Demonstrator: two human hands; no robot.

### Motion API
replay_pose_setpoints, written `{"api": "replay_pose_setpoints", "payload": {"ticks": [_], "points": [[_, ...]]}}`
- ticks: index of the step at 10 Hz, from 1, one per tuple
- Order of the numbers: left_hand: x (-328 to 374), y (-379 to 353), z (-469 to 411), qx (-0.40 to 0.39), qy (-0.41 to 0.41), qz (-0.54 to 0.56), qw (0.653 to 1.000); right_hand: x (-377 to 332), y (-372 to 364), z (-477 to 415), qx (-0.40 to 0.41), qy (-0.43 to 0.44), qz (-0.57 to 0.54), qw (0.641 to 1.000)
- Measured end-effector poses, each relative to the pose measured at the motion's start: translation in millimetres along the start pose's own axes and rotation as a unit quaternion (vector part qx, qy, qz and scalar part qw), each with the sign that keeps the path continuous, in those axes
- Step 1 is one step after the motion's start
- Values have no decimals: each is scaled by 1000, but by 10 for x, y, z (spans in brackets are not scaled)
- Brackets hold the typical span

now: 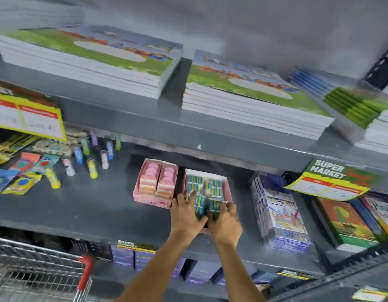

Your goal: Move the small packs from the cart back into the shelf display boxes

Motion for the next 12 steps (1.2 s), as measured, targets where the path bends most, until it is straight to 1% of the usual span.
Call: {"api": "replay_pose_setpoints", "payload": {"ticks": [1, 2, 3, 4, 6, 8, 9, 10, 11, 12], "points": [[16, -83, -26, 9, -24, -64, 998, -29, -63, 11, 7, 12, -9, 1000], [4, -121, -24, 16, -46, -87, 995, -19, -42, 30, 34, 23, -12, 999], [-99, -269, 34, -8, -47, -108, 993, -5, 2, 90, 85, 29, -22, 996], [-206, -351, 75, -13, -11, -94, 995, -3, 15, 124, 105, 23, -41, 993], [-197, -387, 12, -29, -5, -96, 995, 40, -10, 75, 94, 16, -46, 994], [-225, -408, -79, -77, 2, -72, 994, 61, -61, 37, 80, 6, -34, 996], [-243, -426, -34, -85, 2, -79, 993, 75, -68, 58, 70, 0, -35, 997], [-180, -384, -18, -74, -17, -90, 993, 56, -68, 40, 55, 7, -34, 998], [-136, -312, 23, -58, -40, -86, 994, 27, -44, 104, 69, 11, -47, 996], [53, 10, 273, 44, -147, -113, 982, -49, 118, 305, 122, 43, -110, 985]]}}
Point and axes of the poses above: each hand's wrist, its own z-axis away from the middle knuckle, its own y-axis out of the back of the hand, x = y × z, the point moved 9 cm from there along -z, towards the middle knuckle, and after that the axes turned 6 degrees about -z, right-handed, at the moved point
